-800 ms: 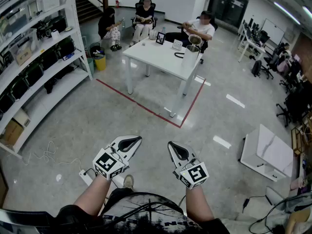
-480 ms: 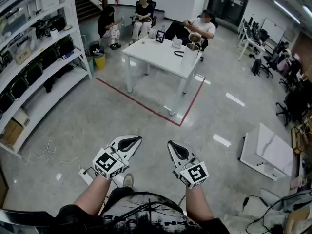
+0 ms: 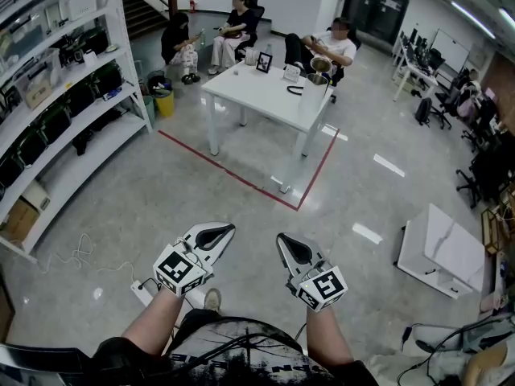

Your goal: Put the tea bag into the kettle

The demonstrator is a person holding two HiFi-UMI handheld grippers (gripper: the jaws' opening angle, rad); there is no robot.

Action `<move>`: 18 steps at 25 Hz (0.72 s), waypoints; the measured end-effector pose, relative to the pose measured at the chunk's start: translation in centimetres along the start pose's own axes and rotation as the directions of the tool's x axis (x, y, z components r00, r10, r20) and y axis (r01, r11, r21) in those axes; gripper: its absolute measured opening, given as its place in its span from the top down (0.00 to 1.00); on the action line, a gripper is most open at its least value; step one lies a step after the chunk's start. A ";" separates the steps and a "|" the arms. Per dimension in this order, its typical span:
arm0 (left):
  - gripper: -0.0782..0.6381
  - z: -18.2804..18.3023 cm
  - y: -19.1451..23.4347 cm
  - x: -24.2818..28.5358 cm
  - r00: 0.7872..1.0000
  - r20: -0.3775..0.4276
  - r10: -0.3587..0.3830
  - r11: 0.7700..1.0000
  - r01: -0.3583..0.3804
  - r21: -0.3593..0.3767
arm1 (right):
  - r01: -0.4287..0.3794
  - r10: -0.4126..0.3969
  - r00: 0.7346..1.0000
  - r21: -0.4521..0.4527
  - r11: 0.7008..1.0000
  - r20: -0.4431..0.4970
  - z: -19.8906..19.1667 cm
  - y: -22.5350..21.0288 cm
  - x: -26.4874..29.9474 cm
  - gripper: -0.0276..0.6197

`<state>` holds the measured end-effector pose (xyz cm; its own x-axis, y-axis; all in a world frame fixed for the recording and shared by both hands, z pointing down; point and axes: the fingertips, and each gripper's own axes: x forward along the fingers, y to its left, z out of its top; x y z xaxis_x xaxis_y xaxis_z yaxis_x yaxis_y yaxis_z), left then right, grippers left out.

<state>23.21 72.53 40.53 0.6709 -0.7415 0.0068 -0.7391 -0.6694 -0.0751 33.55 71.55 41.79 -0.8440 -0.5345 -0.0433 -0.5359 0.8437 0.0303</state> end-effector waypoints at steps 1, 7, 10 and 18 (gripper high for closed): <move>0.88 0.0 0.0 0.1 1.000 0.000 0.003 1.000 -0.003 0.001 | -0.002 0.002 1.000 -0.001 1.000 0.000 0.0 0.0 0.0 0.94; 0.88 -0.2 -0.3 0.6 1.000 -0.006 0.011 1.000 -0.011 0.010 | -0.025 0.025 1.000 0.007 1.000 -0.016 -0.6 -0.5 -0.2 0.94; 0.88 -0.7 0.2 0.7 1.000 -0.005 0.017 1.000 -0.017 -0.008 | -0.024 0.024 1.000 0.010 1.000 -0.019 -0.9 -0.8 0.1 0.94; 0.88 -1.2 3.4 2.3 1.000 0.007 0.004 1.000 -0.003 -0.016 | -0.034 0.034 0.999 0.001 0.999 0.001 -1.1 -2.7 3.3 0.94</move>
<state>22.12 68.51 41.48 0.6687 -0.7436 -0.0004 -0.7423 -0.6675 -0.0591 32.17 67.49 42.63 -0.8617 -0.5056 -0.0434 -0.5070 0.8614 0.0307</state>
